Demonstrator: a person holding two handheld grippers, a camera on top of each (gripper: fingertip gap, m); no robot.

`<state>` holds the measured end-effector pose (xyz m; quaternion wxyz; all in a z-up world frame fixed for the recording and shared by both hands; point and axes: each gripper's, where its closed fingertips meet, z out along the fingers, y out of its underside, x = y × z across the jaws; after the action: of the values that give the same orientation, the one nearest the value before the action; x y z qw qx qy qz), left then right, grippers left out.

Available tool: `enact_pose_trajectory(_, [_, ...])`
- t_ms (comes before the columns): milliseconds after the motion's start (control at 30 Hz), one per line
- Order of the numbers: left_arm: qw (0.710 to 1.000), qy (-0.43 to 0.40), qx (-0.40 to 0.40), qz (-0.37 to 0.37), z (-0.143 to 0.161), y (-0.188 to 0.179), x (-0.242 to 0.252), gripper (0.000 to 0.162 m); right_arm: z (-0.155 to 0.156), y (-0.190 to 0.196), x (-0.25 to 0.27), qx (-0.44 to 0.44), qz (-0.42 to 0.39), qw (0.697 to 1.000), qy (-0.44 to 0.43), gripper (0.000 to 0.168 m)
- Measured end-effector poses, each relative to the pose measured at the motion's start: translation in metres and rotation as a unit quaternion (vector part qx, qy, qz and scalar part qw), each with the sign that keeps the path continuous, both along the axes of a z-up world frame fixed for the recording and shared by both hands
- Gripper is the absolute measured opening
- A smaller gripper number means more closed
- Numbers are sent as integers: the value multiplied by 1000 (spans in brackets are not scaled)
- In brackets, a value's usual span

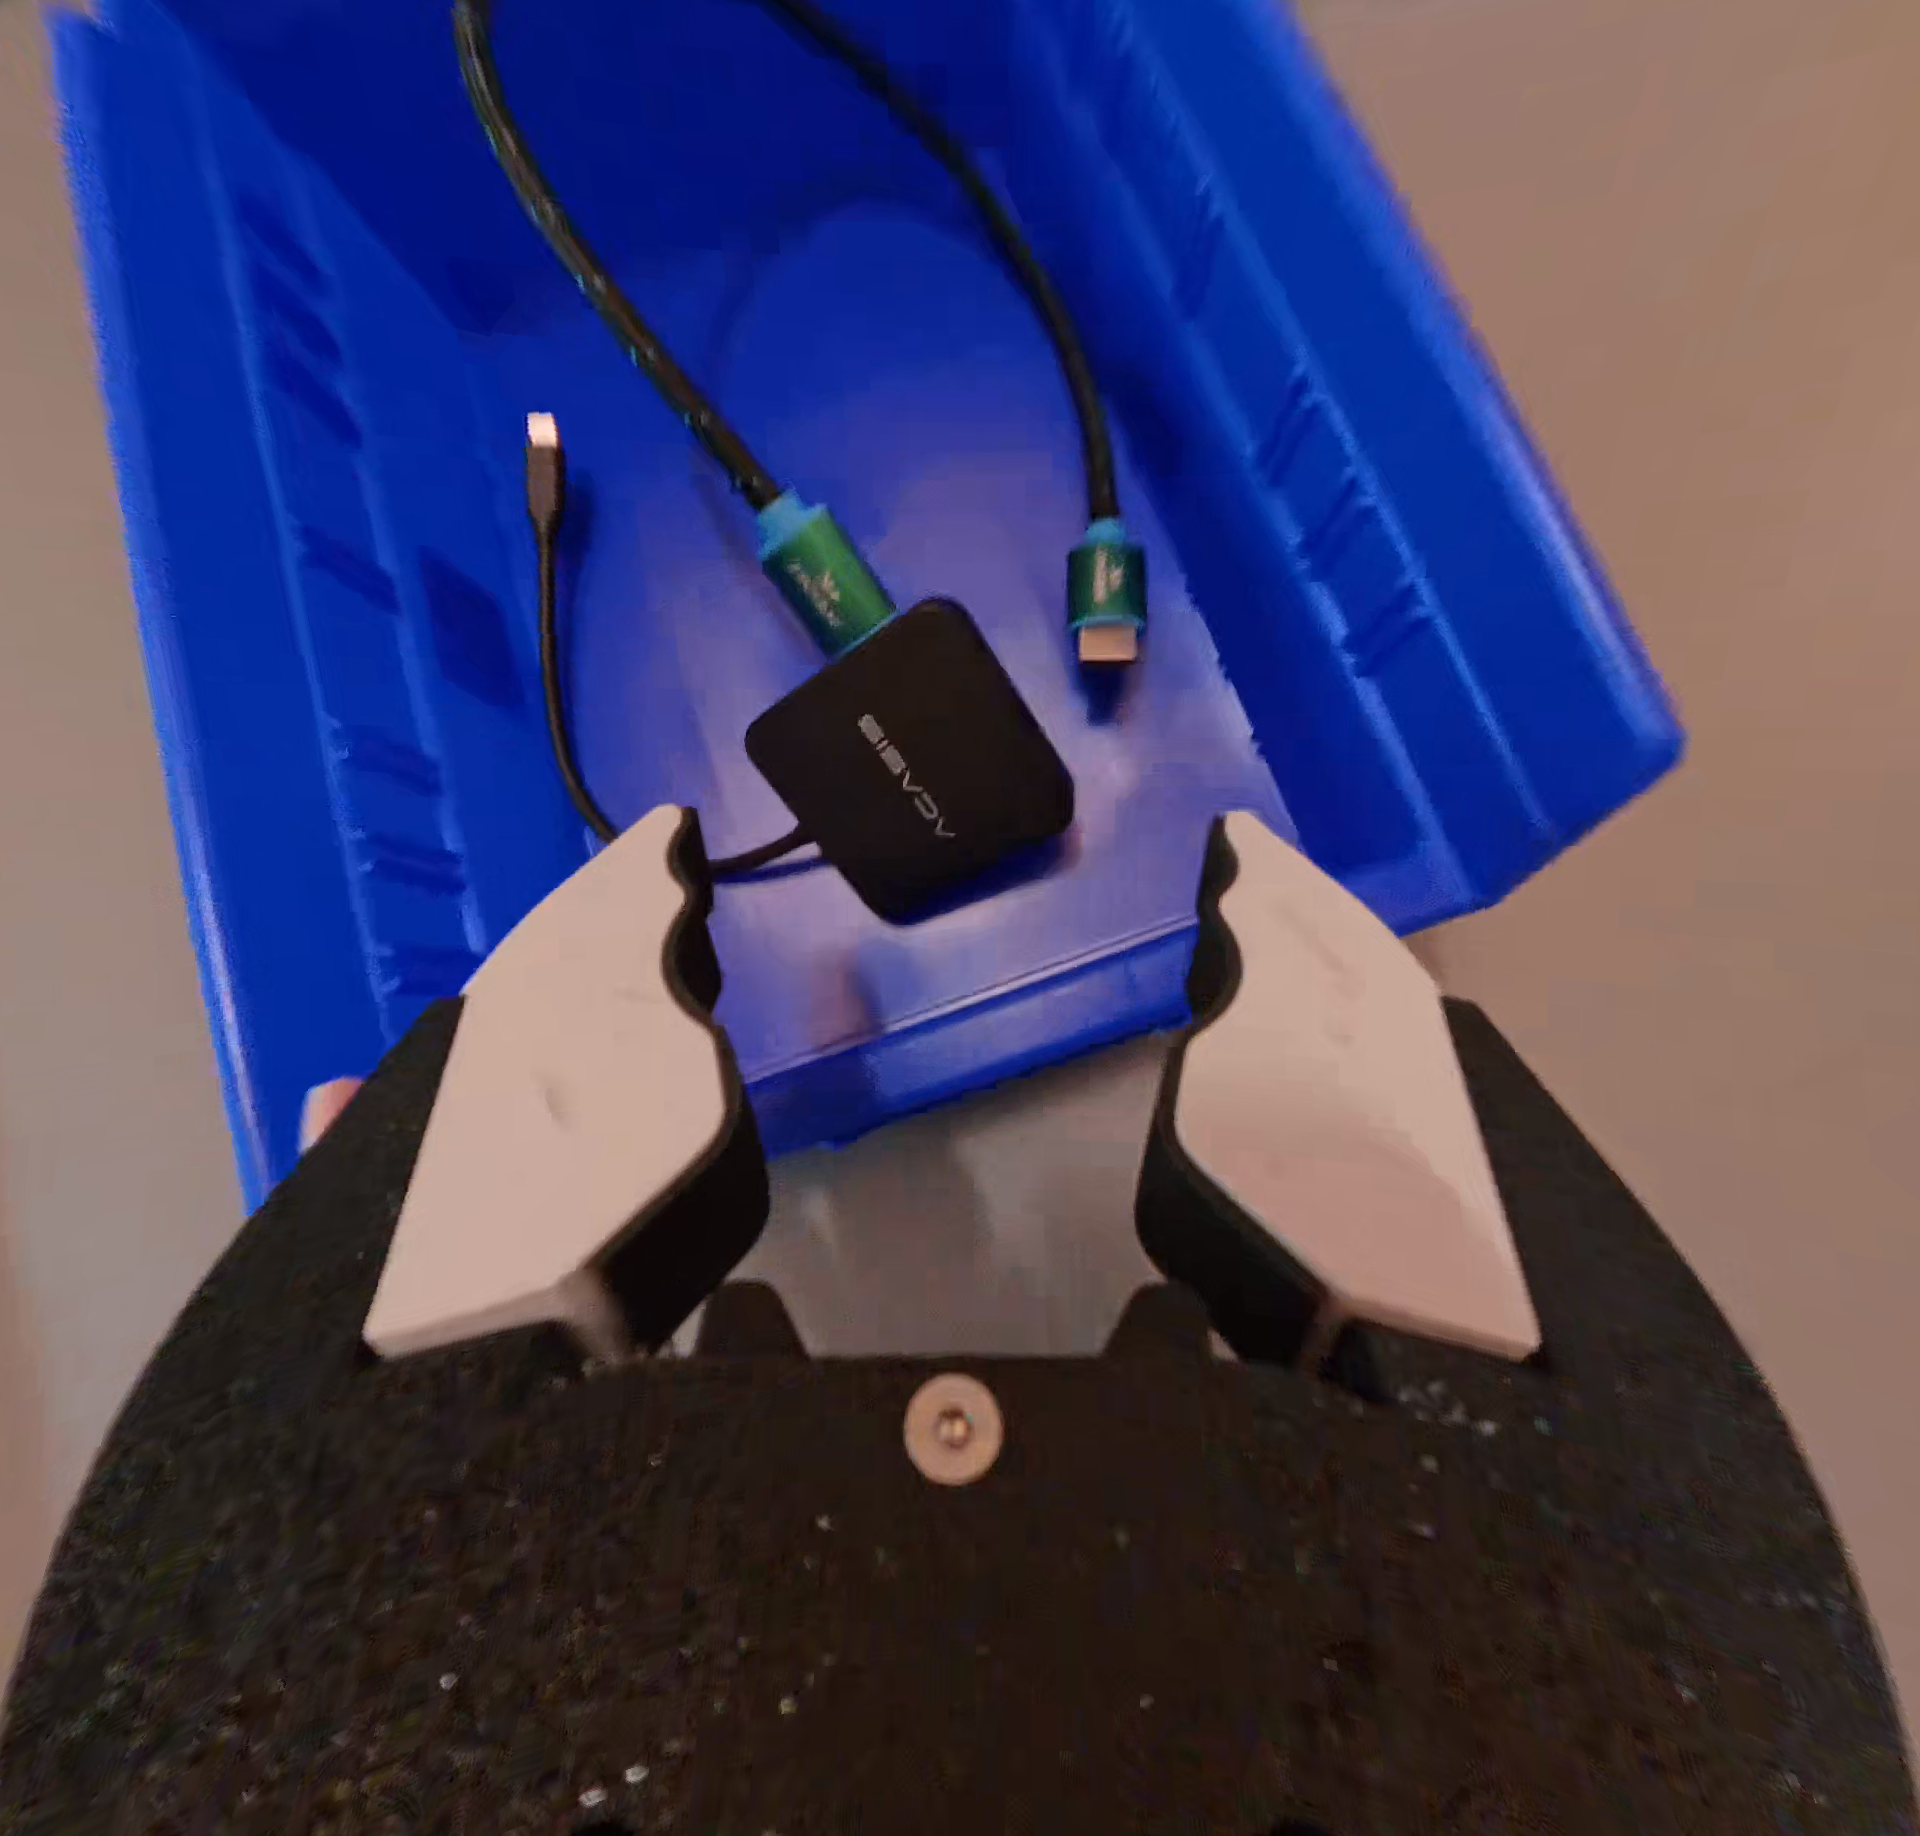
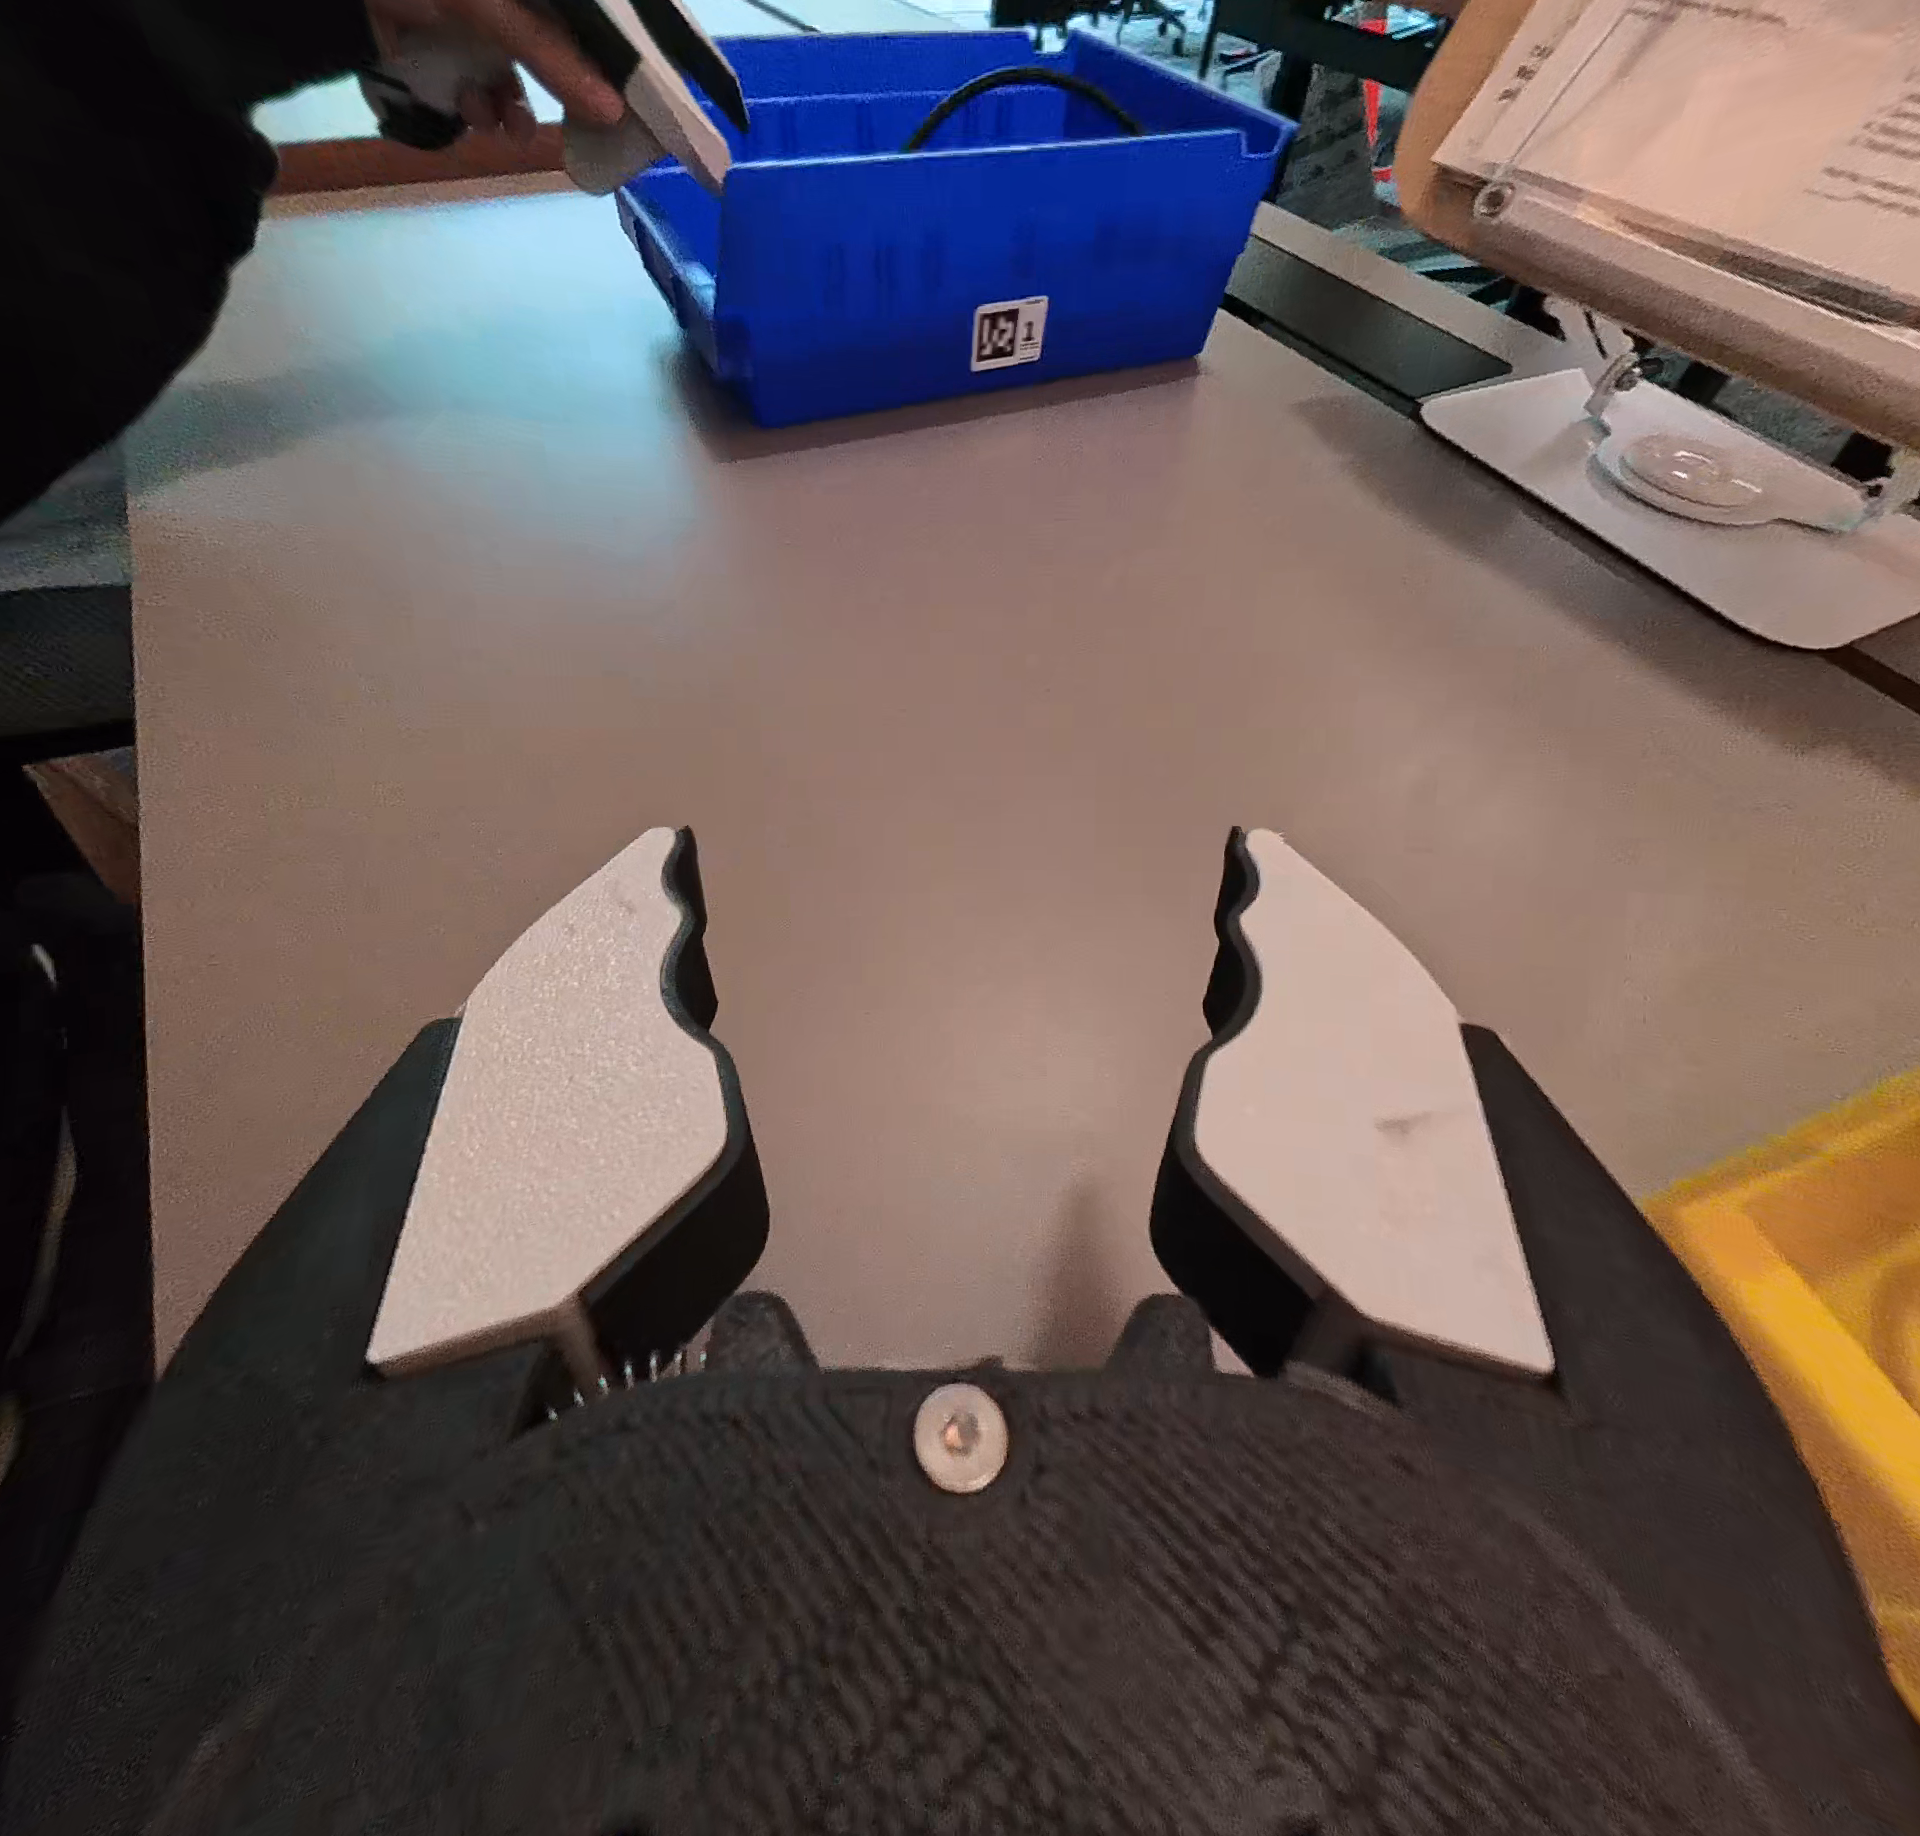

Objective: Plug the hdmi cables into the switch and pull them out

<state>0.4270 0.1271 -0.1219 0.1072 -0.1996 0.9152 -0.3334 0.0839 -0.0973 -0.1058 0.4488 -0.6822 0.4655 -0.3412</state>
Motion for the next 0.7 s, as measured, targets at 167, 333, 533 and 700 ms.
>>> enact_pose_trajectory(167, [983,161,83,36,-22,-11,6,90,11,-4,-2,-2,-8,1000,-12,95])
enact_pose_trajectory(333, [959,248,110,82,-35,-19,16,90,7,-6,-14,-77,11,997,-3,97])
enact_pose_trajectory(533, [940,295,124,115,-55,-24,15,93,17,-9,-18,-45,9,999,-23,97])
enact_pose_trajectory(700, [940,298,105,131,-61,-23,19,74,13,-15,-19,-39,3,999,-18,97])
